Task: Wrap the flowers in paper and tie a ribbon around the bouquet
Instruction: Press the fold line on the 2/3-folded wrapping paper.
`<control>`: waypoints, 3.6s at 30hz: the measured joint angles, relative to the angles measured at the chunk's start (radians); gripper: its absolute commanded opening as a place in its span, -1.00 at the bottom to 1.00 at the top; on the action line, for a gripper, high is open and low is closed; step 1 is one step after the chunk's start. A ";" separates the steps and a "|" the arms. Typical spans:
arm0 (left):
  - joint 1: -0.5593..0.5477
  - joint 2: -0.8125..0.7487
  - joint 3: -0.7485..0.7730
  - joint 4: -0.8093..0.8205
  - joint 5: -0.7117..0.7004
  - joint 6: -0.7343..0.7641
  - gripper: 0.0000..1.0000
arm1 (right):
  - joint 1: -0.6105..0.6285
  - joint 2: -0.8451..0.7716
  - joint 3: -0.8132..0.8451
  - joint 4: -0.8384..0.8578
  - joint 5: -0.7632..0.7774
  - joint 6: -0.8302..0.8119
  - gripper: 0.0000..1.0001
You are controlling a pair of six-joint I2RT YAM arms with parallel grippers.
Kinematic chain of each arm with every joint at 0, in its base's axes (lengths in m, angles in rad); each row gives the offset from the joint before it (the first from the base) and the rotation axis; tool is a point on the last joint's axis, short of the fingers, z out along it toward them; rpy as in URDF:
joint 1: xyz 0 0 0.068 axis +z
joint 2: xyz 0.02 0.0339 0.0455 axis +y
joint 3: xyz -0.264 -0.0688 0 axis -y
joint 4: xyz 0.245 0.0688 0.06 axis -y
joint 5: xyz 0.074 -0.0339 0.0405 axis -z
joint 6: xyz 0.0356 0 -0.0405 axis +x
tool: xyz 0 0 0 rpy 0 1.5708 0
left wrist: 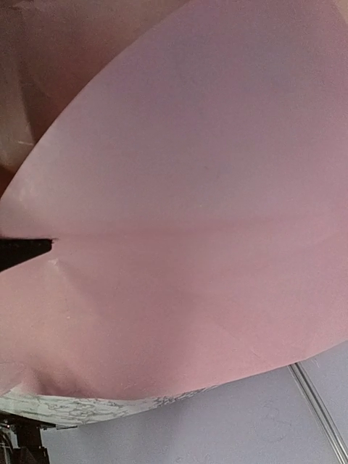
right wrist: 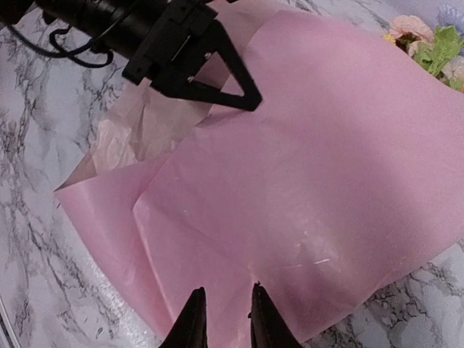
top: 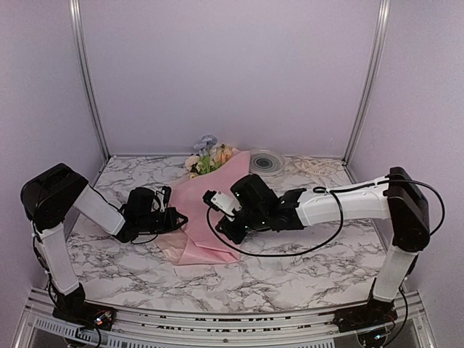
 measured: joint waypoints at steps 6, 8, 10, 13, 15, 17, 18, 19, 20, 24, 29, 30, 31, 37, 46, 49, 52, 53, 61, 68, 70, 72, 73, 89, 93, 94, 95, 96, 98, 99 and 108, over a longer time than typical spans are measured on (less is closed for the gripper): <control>0.004 0.016 0.002 -0.003 -0.001 0.011 -1.00 | -0.037 0.174 0.085 0.045 -0.034 0.044 -0.80; 0.005 0.018 0.008 -0.009 -0.003 0.021 -1.00 | -0.023 0.197 0.044 0.050 -0.045 0.054 -0.84; 0.008 0.022 0.018 -0.019 -0.005 0.029 -1.00 | -0.004 0.201 -0.008 0.072 -0.043 0.066 -0.86; 0.008 0.033 0.035 -0.034 -0.004 0.043 -1.00 | 0.007 0.189 -0.042 0.114 -0.030 0.090 -0.88; 0.008 0.040 0.040 -0.040 -0.004 0.050 -1.00 | 0.008 0.177 -0.076 0.144 -0.026 0.107 -0.88; 0.008 0.045 0.043 -0.048 0.000 0.058 -1.00 | 0.009 0.153 -0.115 0.164 -0.024 0.124 -0.88; 0.008 0.046 0.044 -0.053 0.004 0.060 -1.00 | 0.010 0.135 -0.140 0.170 -0.022 0.132 -0.88; 0.007 0.047 0.045 -0.056 0.007 0.064 -1.00 | 0.011 0.114 -0.161 0.170 -0.021 0.140 -0.88; 0.007 0.047 0.047 -0.058 0.006 0.066 -1.00 | 0.013 0.092 -0.178 0.159 -0.022 0.145 -0.87; 0.010 0.048 0.058 -0.068 -0.001 0.077 -1.00 | 0.026 0.005 -0.252 0.065 -0.054 0.151 -0.85; 0.014 0.052 0.064 -0.073 -0.004 0.082 -1.00 | 0.014 -0.053 -0.232 -0.047 -0.101 0.121 -0.82; 0.014 0.052 0.064 -0.074 -0.004 0.083 -1.00 | 0.005 -0.060 -0.220 -0.055 -0.114 0.114 -0.82; 0.014 0.052 0.065 -0.074 -0.005 0.084 -1.00 | -0.010 -0.066 -0.207 -0.056 -0.127 0.106 -0.82; 0.014 0.052 0.066 -0.076 -0.005 0.087 -1.00 | -0.130 -0.010 -0.068 -0.019 -0.183 0.076 -0.83; 0.014 0.052 0.066 -0.077 0.001 0.086 -1.00 | -0.404 0.312 0.173 0.055 -0.407 0.112 -0.89; 0.014 0.053 0.066 -0.077 0.003 0.088 -1.00 | -0.484 0.393 0.245 0.059 -0.448 0.154 -0.89; 0.014 0.053 0.066 -0.077 0.005 0.092 -1.00 | -0.562 0.462 0.330 0.060 -0.463 0.204 -0.89; 0.014 0.053 0.066 -0.077 0.010 0.092 -1.00 | -0.585 0.483 0.357 0.060 -0.467 0.222 -0.89; 0.015 0.056 0.067 -0.077 0.023 0.102 -1.00 | -0.727 0.556 0.480 0.027 -0.466 0.287 -0.85; 0.015 0.056 0.067 -0.077 0.026 0.102 -1.00 | -0.624 0.425 0.380 0.101 -0.538 0.274 -0.82; 0.016 0.056 0.068 -0.078 0.027 0.102 -1.00 | -0.579 0.426 0.381 0.190 -0.612 0.321 -0.83; 0.016 0.056 0.068 -0.079 0.027 0.102 -1.00 | -0.542 0.461 0.400 0.262 -0.665 0.386 -0.82; 0.016 0.056 0.068 -0.079 0.027 0.102 -1.00 | -0.532 0.489 0.418 0.288 -0.679 0.420 -0.82; 0.016 0.067 0.097 -0.106 0.038 0.116 -1.00 | -0.684 0.852 0.706 0.550 -0.579 0.916 -0.83; 0.016 0.069 0.107 -0.120 0.037 0.128 -1.00 | -0.688 0.892 0.799 0.533 -0.509 0.952 -0.84; 0.016 0.069 0.108 -0.122 0.037 0.130 -1.00 | -0.688 0.900 0.820 0.519 -0.491 0.959 -0.85; 0.016 0.069 0.109 -0.125 0.037 0.132 -1.00 | -0.688 0.904 0.833 0.507 -0.478 0.967 -0.85; 0.016 0.069 0.111 -0.128 0.038 0.133 -1.00 | -0.687 0.905 0.841 0.495 -0.466 0.973 -0.85; 0.016 0.069 0.116 -0.135 0.037 0.134 -1.00 | -0.682 0.905 0.855 0.469 -0.439 0.978 -0.85; 0.016 0.069 0.117 -0.140 0.037 0.134 -1.00 | -0.679 0.905 0.858 0.461 -0.429 0.977 -0.85; 0.016 0.069 0.122 -0.149 0.030 0.147 -1.00 | -0.629 0.688 0.679 0.318 -0.353 0.694 -0.83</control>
